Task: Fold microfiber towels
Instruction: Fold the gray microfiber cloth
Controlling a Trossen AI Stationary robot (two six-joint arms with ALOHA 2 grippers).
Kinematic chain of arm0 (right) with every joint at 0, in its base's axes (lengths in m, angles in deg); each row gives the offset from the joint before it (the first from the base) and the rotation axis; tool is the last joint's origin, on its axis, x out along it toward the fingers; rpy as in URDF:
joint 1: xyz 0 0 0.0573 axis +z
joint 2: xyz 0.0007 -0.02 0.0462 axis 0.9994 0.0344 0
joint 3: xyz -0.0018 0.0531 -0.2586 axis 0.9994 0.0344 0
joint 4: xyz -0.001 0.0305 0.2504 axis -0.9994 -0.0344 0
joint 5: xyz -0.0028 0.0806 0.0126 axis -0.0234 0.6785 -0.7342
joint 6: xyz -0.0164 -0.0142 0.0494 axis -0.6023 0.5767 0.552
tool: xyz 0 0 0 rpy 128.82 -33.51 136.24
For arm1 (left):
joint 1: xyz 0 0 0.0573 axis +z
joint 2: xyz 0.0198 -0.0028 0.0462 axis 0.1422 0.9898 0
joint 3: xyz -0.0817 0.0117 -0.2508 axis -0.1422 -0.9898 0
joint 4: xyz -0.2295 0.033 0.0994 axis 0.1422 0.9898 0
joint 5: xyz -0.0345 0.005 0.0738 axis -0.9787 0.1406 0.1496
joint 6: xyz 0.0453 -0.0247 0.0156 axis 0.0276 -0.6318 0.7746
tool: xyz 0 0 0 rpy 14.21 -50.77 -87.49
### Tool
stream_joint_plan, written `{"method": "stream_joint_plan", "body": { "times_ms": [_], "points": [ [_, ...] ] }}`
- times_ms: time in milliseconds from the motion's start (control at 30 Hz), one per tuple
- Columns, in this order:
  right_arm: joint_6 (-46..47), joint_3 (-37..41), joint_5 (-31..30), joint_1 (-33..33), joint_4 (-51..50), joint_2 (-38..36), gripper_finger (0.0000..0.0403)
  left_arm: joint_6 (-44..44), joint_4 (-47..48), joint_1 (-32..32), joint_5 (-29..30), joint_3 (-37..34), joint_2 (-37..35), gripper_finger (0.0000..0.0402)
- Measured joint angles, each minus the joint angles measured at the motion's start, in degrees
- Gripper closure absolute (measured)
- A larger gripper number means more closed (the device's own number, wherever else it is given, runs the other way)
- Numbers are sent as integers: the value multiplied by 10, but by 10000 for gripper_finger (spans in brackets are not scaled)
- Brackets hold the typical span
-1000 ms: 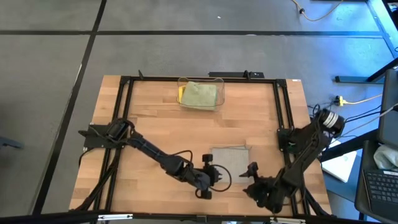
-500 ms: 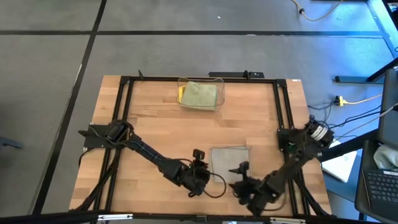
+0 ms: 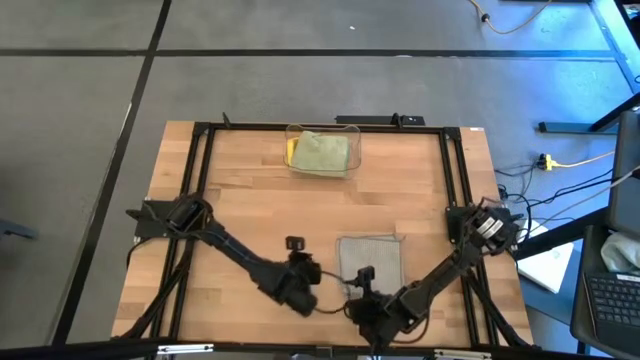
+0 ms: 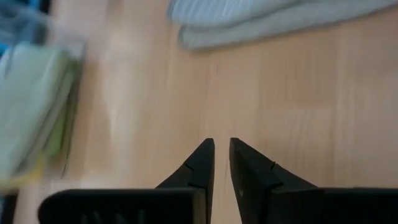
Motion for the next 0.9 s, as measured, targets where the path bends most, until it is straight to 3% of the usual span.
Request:
{"method": "stream_joint_plan", "body": {
  "times_ms": [200, 367, 533, 900],
  "points": [
    [82, -1, -4, -8, -6, 32, 92, -141, -32, -50, 117, -41, 0, 360],
    [152, -4, -13, -18, -8, 59, 113, -166, -69, -65, 142, -51, 1, 360],
    [152, -5, -45, -18, -30, 63, 134, -162, -110, -57, 170, -50, 1, 360],
    [148, -1, -59, -22, -49, 64, 193, -139, -118, -42, 150, -51, 1, 360]
  ]
}}
